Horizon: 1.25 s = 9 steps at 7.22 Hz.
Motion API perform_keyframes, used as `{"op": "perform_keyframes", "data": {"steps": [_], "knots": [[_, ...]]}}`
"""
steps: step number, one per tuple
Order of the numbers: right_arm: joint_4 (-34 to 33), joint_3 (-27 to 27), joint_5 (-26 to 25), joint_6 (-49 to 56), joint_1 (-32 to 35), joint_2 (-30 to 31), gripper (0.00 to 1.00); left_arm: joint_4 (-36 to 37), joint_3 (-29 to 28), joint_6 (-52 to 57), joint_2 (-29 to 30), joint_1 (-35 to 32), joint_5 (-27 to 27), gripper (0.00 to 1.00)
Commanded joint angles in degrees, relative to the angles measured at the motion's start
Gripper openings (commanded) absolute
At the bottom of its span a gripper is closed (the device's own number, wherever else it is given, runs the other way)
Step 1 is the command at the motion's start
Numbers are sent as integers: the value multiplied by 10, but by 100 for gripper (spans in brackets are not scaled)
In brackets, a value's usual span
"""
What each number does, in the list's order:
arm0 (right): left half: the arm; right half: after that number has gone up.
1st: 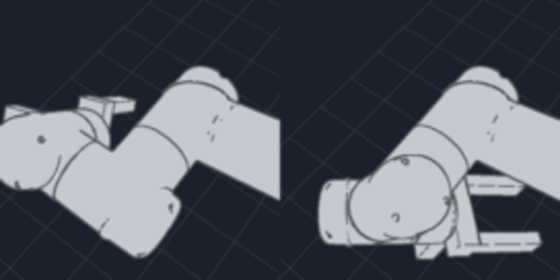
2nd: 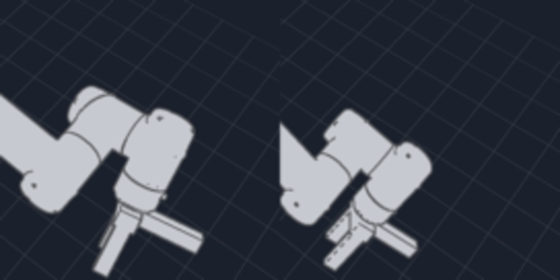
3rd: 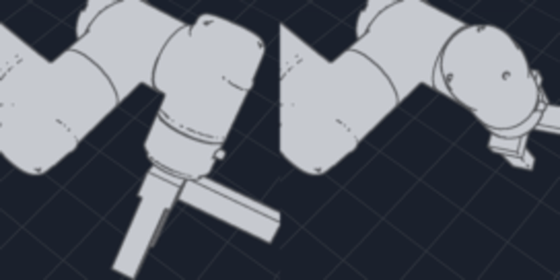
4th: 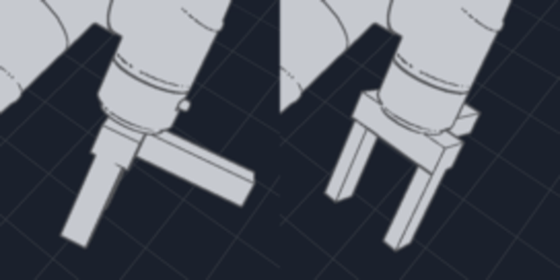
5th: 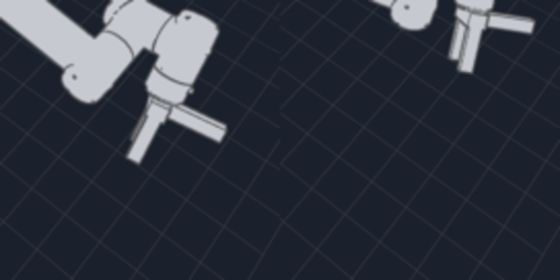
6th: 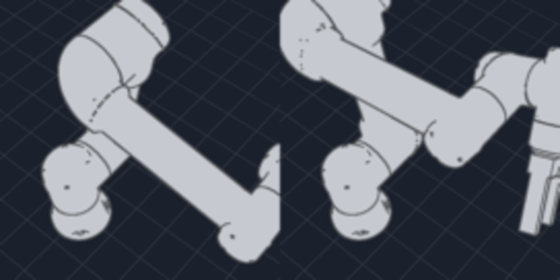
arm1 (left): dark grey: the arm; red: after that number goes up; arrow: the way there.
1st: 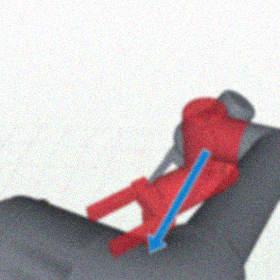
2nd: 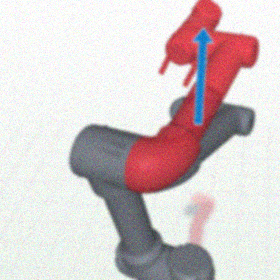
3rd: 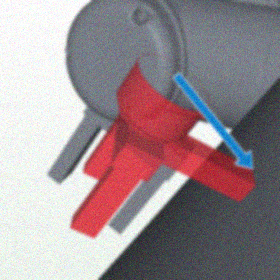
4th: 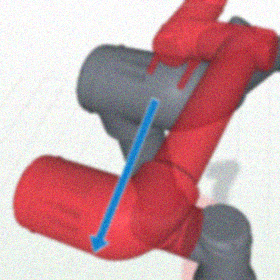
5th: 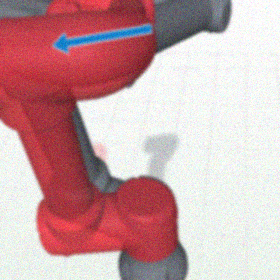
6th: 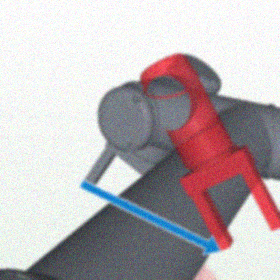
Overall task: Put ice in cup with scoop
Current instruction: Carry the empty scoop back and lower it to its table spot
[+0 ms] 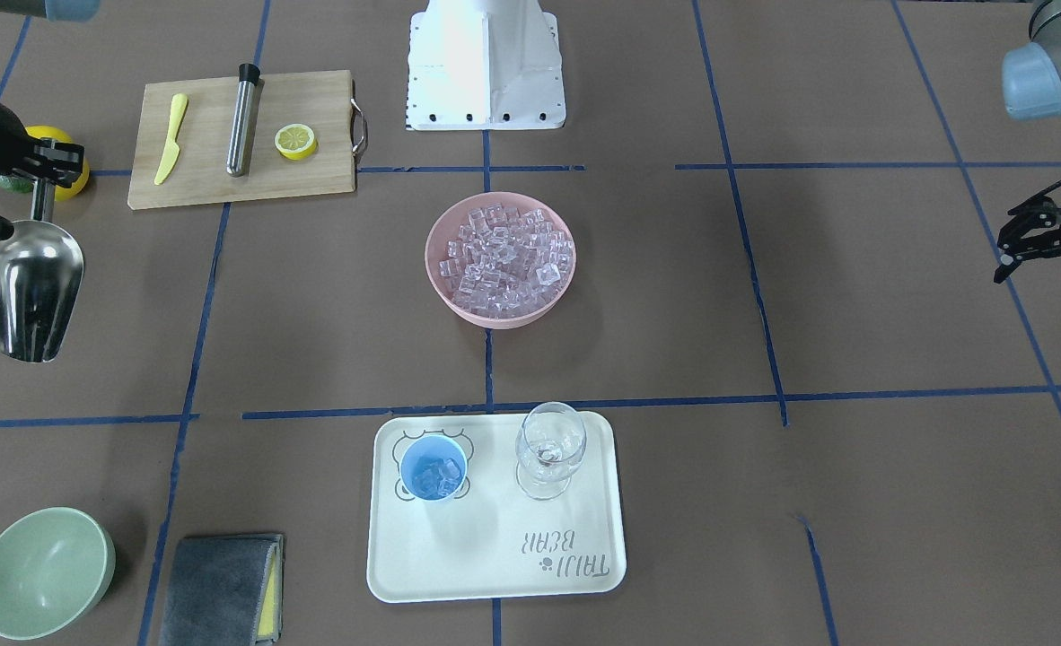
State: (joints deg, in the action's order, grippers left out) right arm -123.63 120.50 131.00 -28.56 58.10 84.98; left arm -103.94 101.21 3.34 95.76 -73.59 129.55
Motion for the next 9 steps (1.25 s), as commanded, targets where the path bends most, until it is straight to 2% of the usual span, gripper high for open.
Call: {"op": "perform_keyframes", "data": {"steps": [1, 2, 3, 4, 8, 9], "knots": [[161, -6, -4, -70, -43, 84, 0, 0, -7, 0, 1, 1, 0, 100], [244, -27, -2, -82, -47, 123, 0, 0, -9, 0, 4, 2, -20, 100], [304, -49, -4, -136, -73, 130, 0, 0, -13, -1, 6, 2, -50, 100], [349, -69, -6, -174, -94, 130, 0, 0, -15, 0, 7, 2, -50, 100], [370, -91, -25, -182, -126, 126, 0, -1, -19, 0, 9, 3, -51, 100], [370, -96, -25, -181, -127, 124, 30, -1, -21, 1, 10, 3, -51, 100]]}}
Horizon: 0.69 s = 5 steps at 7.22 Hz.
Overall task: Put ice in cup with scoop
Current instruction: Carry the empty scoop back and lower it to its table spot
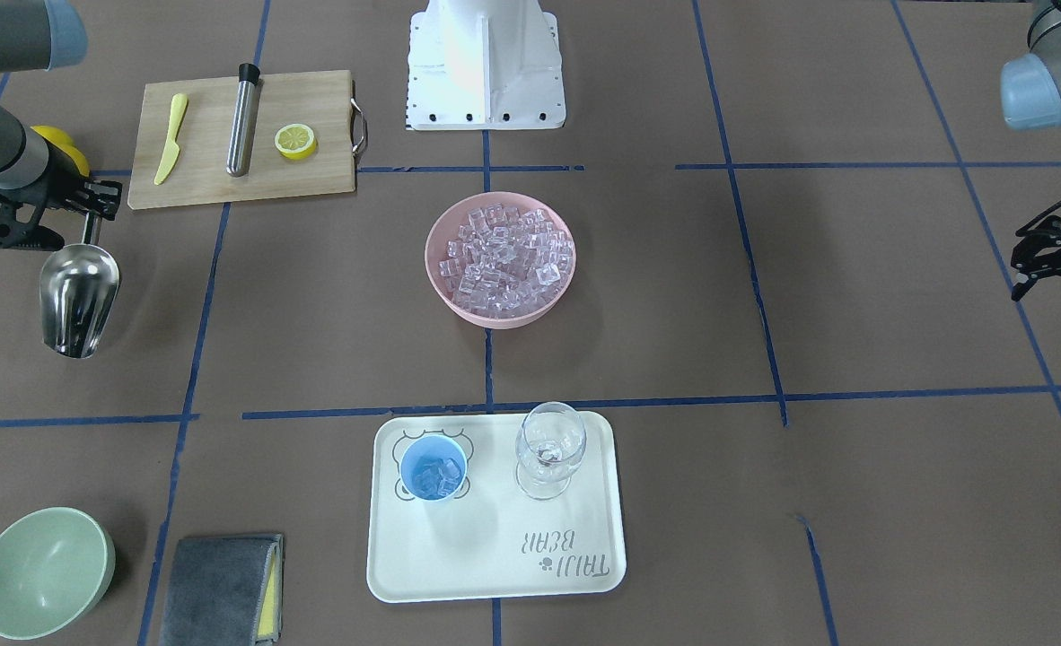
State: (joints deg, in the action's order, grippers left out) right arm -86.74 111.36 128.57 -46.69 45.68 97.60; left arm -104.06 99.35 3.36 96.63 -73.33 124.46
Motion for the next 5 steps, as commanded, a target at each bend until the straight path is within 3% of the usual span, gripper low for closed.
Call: {"op": "perform_keyframes", "data": {"steps": [1, 3, 4, 5], "knots": [[1, -8, -1, 0, -5, -3, 45, 0, -2, 0, 1, 0, 0, 100], [1, -9, -1, 4, -5, -3, 68, 0, -3, 1, 1, 0, 0, 100], [7, -9, -2, 5, -5, -4, 100, 0, -3, 0, 1, 0, 0, 100], [31, -7, -2, 6, -3, -4, 100, 0, -3, 0, 1, 0, 0, 100]]}}
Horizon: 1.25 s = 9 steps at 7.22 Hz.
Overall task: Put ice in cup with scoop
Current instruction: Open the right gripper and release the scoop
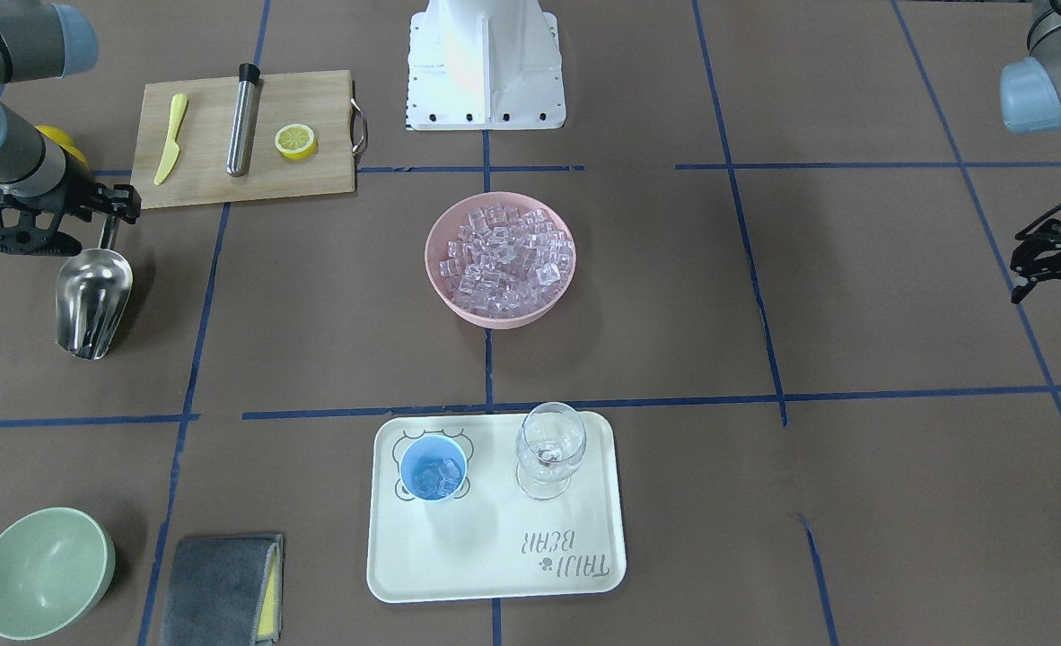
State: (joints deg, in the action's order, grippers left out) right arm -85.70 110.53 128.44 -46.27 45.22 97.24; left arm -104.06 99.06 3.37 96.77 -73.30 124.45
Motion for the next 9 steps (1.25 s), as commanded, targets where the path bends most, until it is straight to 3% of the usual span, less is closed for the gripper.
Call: {"op": "perform_keyframes", "data": {"steps": [1, 2, 4, 6, 7, 9], "knots": [[33, 7, 1, 3, 28, -1, 100, 0, 0, 0, 0, 0, 0, 100], [53, 20, 5, 20, 89, -1, 100, 1, 1, 1, -1, 0, 1, 100], [65, 18, 8, 155, 167, 5, 100, 9, 1, -1, -10, -2, 5, 100], [62, 8, 11, 277, 230, 23, 100, 91, 4, -2, -11, -16, 28, 100], [63, -19, 15, 349, 272, 24, 100, 111, 3, 0, -17, -43, 90, 100], [68, -108, 77, 462, 354, 15, 100, 115, 3, 2, -55, -91, 112, 100]]}}
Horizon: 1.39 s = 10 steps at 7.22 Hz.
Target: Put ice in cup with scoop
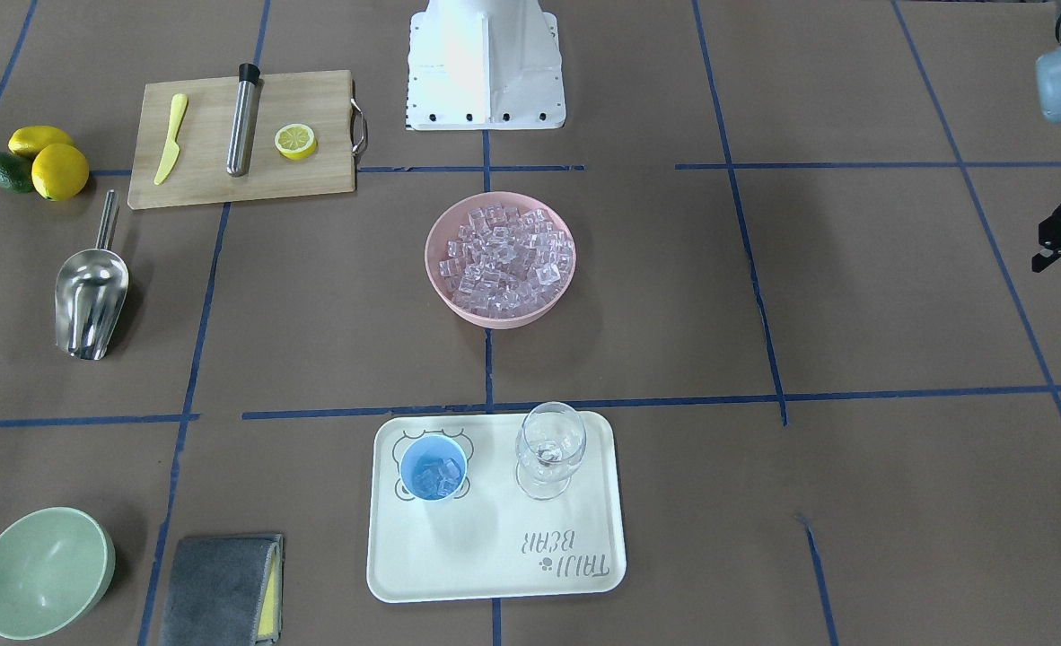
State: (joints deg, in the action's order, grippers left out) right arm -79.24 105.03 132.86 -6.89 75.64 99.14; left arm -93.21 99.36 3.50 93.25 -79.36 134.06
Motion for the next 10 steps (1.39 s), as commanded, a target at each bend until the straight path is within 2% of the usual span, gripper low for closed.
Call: {"op": "perform_keyframes", "data": {"steps": [1, 2, 3, 4, 8, 10], "knots": [[3, -70, 35, 92, 71, -10, 100, 7, -7, 1, -38, -57, 16, 100], [2, -70, 30, 90, 80, -35, 100, 9, -15, -2, -47, -68, 16, 100], [4, -107, 27, 92, 81, -41, 100, 9, -25, -4, -62, -94, 16, 100], [18, -116, 24, 92, 92, -46, 100, 9, -25, -8, -71, -99, 16, 100], [22, -124, 31, 84, 114, -38, 100, 8, -37, -57, -65, -111, 16, 100], [20, -127, 69, 69, 132, -40, 100, 8, -41, -87, -55, -110, 16, 100]]}}
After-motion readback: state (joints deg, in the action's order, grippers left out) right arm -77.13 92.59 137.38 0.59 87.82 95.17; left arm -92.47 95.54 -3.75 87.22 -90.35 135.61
